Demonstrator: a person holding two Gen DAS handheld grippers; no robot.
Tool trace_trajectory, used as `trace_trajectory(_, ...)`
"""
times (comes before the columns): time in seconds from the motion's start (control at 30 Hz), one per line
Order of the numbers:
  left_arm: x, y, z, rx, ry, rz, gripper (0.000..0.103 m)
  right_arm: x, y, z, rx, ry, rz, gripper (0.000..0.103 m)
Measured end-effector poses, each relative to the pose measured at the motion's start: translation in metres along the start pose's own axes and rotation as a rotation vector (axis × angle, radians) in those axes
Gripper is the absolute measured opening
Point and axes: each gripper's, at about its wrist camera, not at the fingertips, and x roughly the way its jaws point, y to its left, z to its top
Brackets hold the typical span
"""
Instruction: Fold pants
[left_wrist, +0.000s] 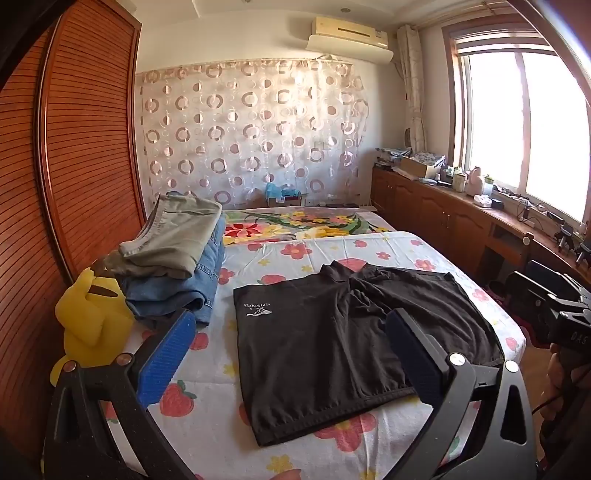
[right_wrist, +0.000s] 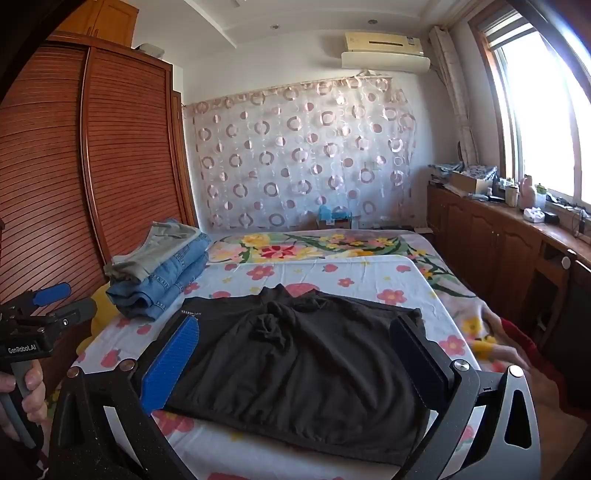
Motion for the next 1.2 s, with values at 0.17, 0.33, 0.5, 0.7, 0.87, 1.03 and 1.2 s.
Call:
trace_trajectory(0.17,0.0036,-0.0010,-0.0019,-0.008,0.010,-0.012,0.103,0.0010,0.0006,-0.0003,0.003,-0.002,0.005,0.103)
trace_trajectory(0.33,0.0003,0.0003,-0.0019,-0.011,0.000,-0.015,0.103,0.0042,-0.0034,0.0021,0.005,-0.004,0.011,0.103)
trace_trajectory(0.5,-0.0014,-0.0004,-0.0038,-0.019,-0.005,-0.016,0.103,0.0011,-0.0050,0.0023,0.006,-0.004,0.014,0.103)
trace_trajectory(0.7,0.0010,-0.0021,-0.0022,-0.010,0.001,-0.015,0.103,0.0012,-0.0031,0.0022,0.006,-0.004,0.012,0.103)
trace_trajectory(0.87,0.0023,-0.0018,-0.0014,-0.011,0.002,-0.016,0.103,-0.0015,-0.0017,0.0006,0.008,-0.005,0.009,0.103)
trace_trajectory(1.03,0.0018,-0.0021,-0.0012,-0.011,0.001,-0.014,0.103,-0.0016,-0.0015,0.0000,0.008,-0.004,0.010,0.103)
trace_trajectory(1.2,0.0014,-0.0020,-0.0010,-0.012,-0.001,-0.014,0.103,-0.0016,-0.0012,-0.0011,0.010,0.000,0.011,0.103)
